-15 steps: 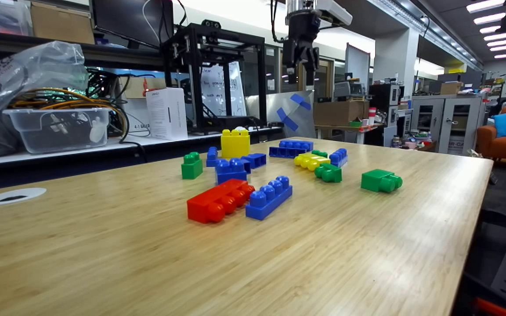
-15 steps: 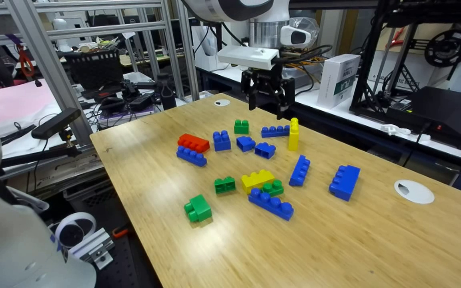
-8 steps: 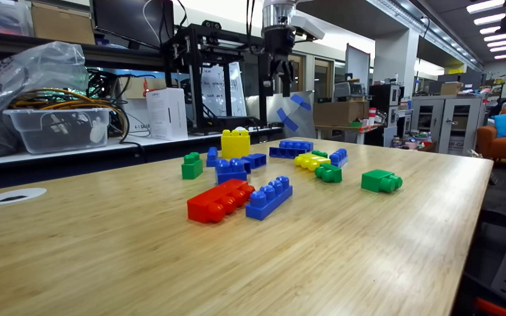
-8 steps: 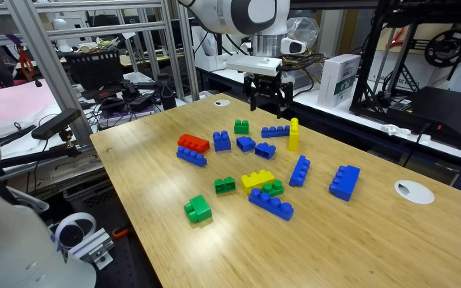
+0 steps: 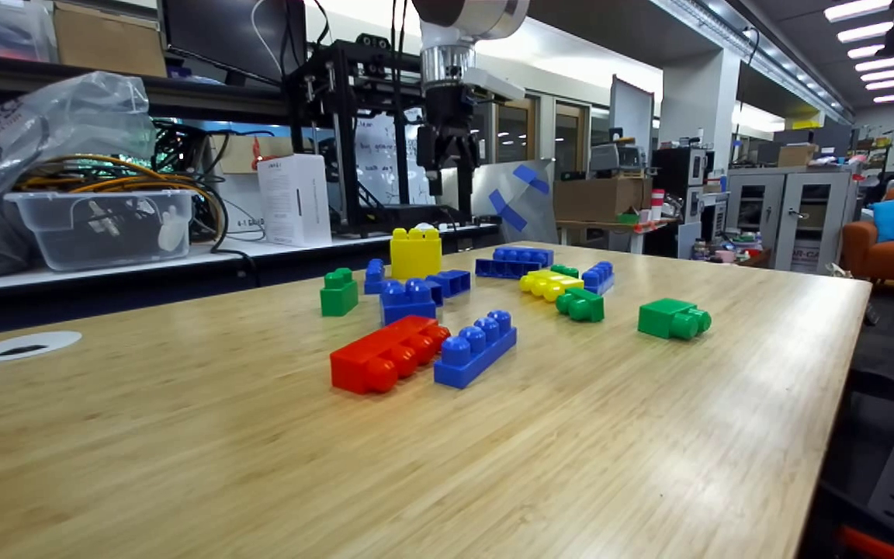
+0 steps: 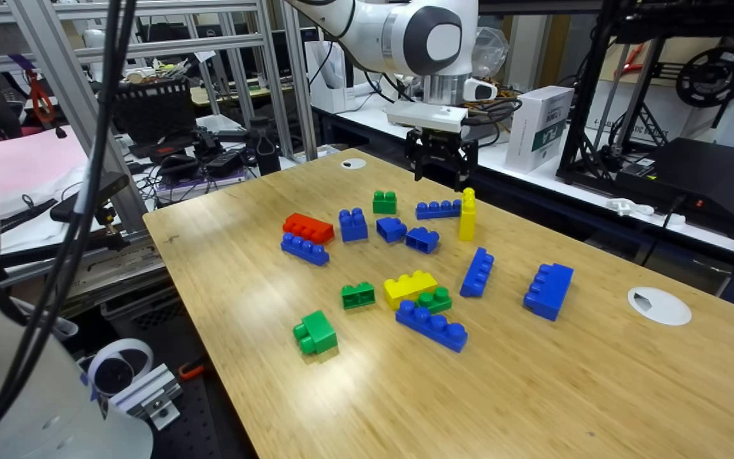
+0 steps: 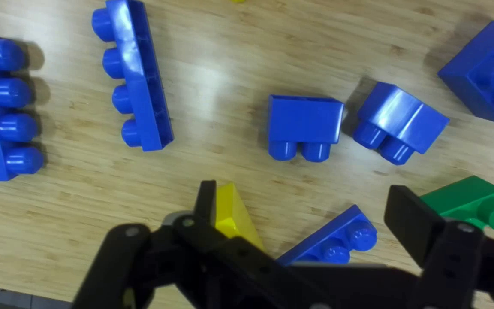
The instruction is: Put one of the small blue blocks upright
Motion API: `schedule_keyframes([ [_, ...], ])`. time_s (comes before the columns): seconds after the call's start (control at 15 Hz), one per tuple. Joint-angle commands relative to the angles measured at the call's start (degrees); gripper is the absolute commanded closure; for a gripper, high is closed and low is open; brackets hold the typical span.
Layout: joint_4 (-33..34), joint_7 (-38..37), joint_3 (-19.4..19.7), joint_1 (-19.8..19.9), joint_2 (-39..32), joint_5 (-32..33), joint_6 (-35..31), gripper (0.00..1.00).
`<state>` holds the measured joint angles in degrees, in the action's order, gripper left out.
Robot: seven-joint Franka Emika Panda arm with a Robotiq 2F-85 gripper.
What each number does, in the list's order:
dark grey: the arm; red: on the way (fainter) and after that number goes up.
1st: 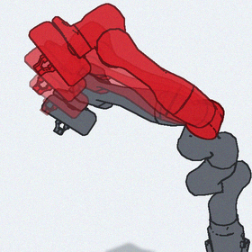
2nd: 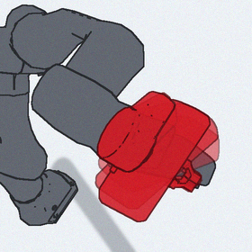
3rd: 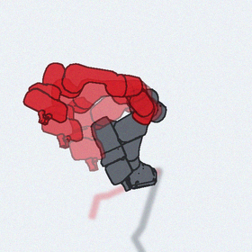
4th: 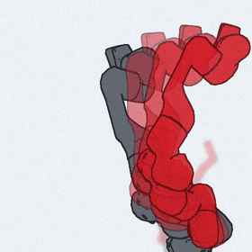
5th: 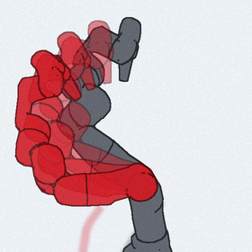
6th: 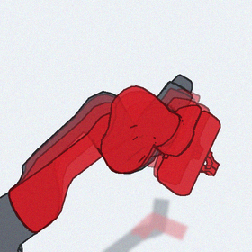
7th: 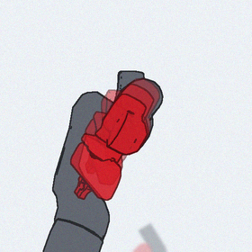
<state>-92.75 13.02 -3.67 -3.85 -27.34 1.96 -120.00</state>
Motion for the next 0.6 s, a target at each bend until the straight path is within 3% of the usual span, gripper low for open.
schedule_keyframes([
  [0.0,7.31,-2.29,-0.01,-0.43,-5.26,0.62,6.59,0.00],
  [0.53,13.63,-4.54,0.00,-1.46,-12.77,0.70,7.98,0.00],
])
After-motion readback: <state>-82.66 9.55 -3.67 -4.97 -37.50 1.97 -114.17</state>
